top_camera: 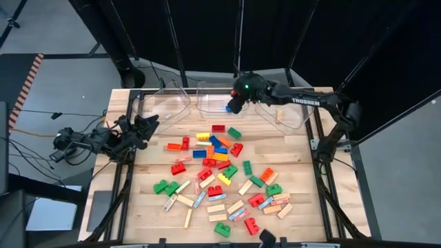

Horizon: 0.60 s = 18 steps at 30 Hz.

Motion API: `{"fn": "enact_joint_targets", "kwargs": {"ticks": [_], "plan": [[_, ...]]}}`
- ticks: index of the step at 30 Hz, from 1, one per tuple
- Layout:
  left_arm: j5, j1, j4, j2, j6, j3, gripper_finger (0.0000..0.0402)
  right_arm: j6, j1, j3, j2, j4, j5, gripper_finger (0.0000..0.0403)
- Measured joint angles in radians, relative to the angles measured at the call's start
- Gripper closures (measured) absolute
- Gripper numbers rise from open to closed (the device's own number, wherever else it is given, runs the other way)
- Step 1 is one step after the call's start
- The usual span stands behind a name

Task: Sort blocks by size
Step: Put the large orange game piece into the middle transparent bin

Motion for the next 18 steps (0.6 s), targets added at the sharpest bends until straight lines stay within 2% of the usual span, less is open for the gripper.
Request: {"fn": "enact_joint_targets", "kwargs": {"ticks": [5,7,11,13,15,18], "plan": [[-0.004,0.000,0.004,0.004,-0.019,0.000,0.0133,-0.018,-0.042,0.000,0.041,0.031,-0.142,0.0248],[-0.004,0.000,0.003,0.004,-0.020,0.000,0.0133,-0.023,-0.041,0.000,0.053,0.047,-0.153,0.0208],[-0.005,0.000,0.005,0.004,-0.020,0.000,0.0133,0.004,-0.030,0.009,0.041,0.044,-0.164,0.0092],[-0.008,0.000,0.009,0.004,-0.020,0.000,0.0133,0.014,-0.024,0.035,0.026,-0.015,-0.207,0.0060],[-0.008,0.000,0.011,0.004,-0.020,0.000,0.0133,-0.004,-0.010,0.082,0.009,-0.069,-0.287,0.0051],[-0.008,0.000,0.011,0.004,-0.020,0.000,0.0133,-0.045,0.043,0.163,-0.021,-0.215,-0.455,0.0061]]}}
